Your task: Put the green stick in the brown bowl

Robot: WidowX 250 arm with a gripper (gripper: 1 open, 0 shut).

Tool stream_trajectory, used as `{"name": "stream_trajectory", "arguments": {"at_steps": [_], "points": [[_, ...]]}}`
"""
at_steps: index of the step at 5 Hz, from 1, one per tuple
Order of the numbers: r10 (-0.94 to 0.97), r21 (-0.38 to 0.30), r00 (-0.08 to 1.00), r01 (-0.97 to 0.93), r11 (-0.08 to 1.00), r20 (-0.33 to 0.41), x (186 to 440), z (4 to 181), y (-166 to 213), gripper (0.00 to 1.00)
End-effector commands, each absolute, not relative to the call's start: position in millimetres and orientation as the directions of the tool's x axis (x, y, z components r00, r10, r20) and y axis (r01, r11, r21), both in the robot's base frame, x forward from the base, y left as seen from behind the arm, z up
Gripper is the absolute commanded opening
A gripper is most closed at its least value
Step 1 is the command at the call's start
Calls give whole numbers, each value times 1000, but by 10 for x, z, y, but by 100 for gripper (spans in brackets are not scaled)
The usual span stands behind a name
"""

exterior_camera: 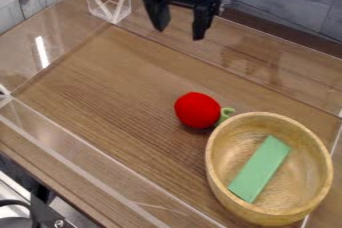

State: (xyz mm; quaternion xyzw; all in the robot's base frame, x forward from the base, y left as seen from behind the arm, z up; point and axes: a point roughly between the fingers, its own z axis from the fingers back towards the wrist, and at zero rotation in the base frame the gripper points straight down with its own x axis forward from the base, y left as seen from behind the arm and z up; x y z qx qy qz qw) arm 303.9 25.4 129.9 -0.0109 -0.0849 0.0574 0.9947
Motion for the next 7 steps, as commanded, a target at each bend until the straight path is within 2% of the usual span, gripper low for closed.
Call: {"name": "stream_trajectory", "arguments": {"at_steps": [1,4,6,7], "points": [[53,-25,963,-48,999,264,3234,1537,288,100],[60,-22,962,-56,998,266,3304,1410,239,100],[-46,-16,958,52,999,281,3424,1305,466,100],[-69,-15,952,77,997,298,3380,1241,545,100]]}}
